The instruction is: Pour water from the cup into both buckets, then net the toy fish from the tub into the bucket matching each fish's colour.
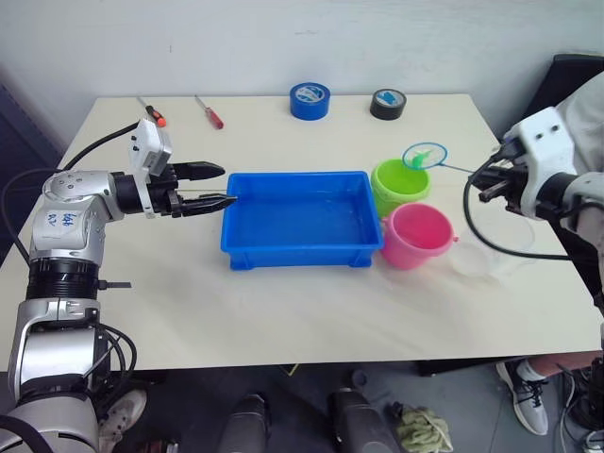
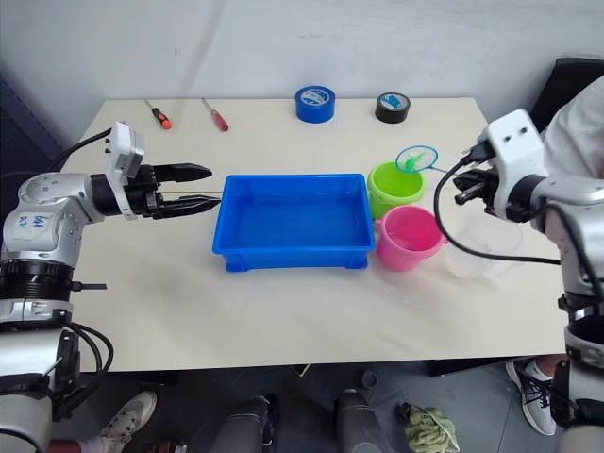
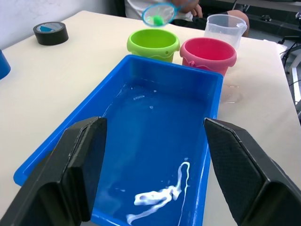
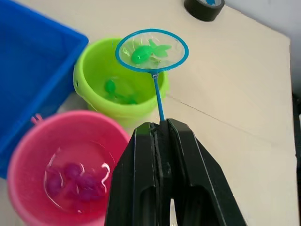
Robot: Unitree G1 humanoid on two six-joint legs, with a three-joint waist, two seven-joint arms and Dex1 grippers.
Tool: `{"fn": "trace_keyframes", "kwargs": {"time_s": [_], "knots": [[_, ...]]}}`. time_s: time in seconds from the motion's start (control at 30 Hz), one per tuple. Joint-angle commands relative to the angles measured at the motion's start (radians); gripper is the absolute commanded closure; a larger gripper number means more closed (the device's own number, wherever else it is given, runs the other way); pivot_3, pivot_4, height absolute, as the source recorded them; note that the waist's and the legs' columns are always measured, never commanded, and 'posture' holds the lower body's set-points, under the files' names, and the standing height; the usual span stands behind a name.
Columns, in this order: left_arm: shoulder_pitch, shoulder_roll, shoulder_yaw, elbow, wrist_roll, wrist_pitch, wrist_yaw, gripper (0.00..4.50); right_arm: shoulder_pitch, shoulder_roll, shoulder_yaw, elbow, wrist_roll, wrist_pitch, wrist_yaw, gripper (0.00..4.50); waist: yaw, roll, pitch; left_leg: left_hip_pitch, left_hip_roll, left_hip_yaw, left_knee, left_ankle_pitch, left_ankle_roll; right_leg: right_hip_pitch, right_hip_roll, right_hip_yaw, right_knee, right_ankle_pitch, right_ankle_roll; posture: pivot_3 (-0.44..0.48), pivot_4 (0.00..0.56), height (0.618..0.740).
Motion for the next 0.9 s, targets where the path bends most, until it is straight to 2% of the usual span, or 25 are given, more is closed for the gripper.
{"fn": "trace_keyframes", "kwargs": {"time_s": [0.03, 0.13, 0.27, 0.57, 0.77, 0.9], "knots": [[-0.021, 0.000, 0.008, 0.001, 0.003, -0.016, -0.010, 0.92, 0.028, -0.071, 0.113, -0.049, -0.149, -0.218, 0.021, 4.50, 0.002, 0.000, 0.000, 0.000, 0.000, 0.000, 0.000, 0.000, 0.000, 0.000, 0.000, 0.000, 0.000, 0.000, 0.000, 0.000, 0.150, 0.734], [-0.019, 0.000, 0.011, 0.001, 0.004, -0.017, -0.012, 0.92, 0.056, -0.130, 0.205, -0.052, -0.286, -0.368, 0.024, 4.50, 0.005, 0.000, 0.000, -0.001, -0.001, 0.000, 0.000, 0.000, 0.000, 0.000, 0.000, 0.000, -0.001, 0.000, 0.000, 0.000, 0.150, 0.734], [-0.011, 0.000, 0.014, -0.007, 0.003, -0.013, -0.012, 0.92, 0.043, -0.166, 0.313, -0.011, -0.527, -0.574, -0.043, 4.50, 0.003, 0.000, 0.000, 0.000, -0.001, 0.000, 0.001, 0.000, 0.000, 0.000, 0.000, 0.000, -0.001, 0.000, 0.001, 0.000, 0.150, 0.734], [0.006, 0.005, 0.020, -0.025, -0.002, -0.008, -0.008, 0.92, 0.024, -0.206, 0.360, 0.105, -0.903, -0.878, -0.187, 4.50, 0.005, 0.000, 0.000, 0.000, -0.001, 0.000, 0.001, 0.000, 0.000, 0.000, 0.000, 0.000, 0.000, 0.000, 0.001, 0.000, 0.150, 0.734], [0.013, 0.006, 0.021, -0.034, -0.004, -0.004, -0.007, 0.92, 0.069, -0.170, 0.283, 0.092, -0.883, -0.913, -0.157, 4.50, 0.004, 0.000, 0.000, 0.000, 0.000, 0.000, 0.001, 0.000, 0.000, 0.000, 0.001, 0.000, 0.001, 0.000, 0.001, 0.000, 0.150, 0.734], [0.017, 0.011, 0.025, -0.038, -0.008, 0.000, -0.011, 0.92, 0.102, -0.141, 0.199, 0.045, -0.794, -0.884, -0.087, 4.50, 0.004, 0.000, 0.000, 0.000, -0.001, 0.000, 0.002, 0.000, 0.000, 0.000, 0.001, 0.000, 0.001, 0.000, 0.001, 0.000, 0.150, 0.734]]}}
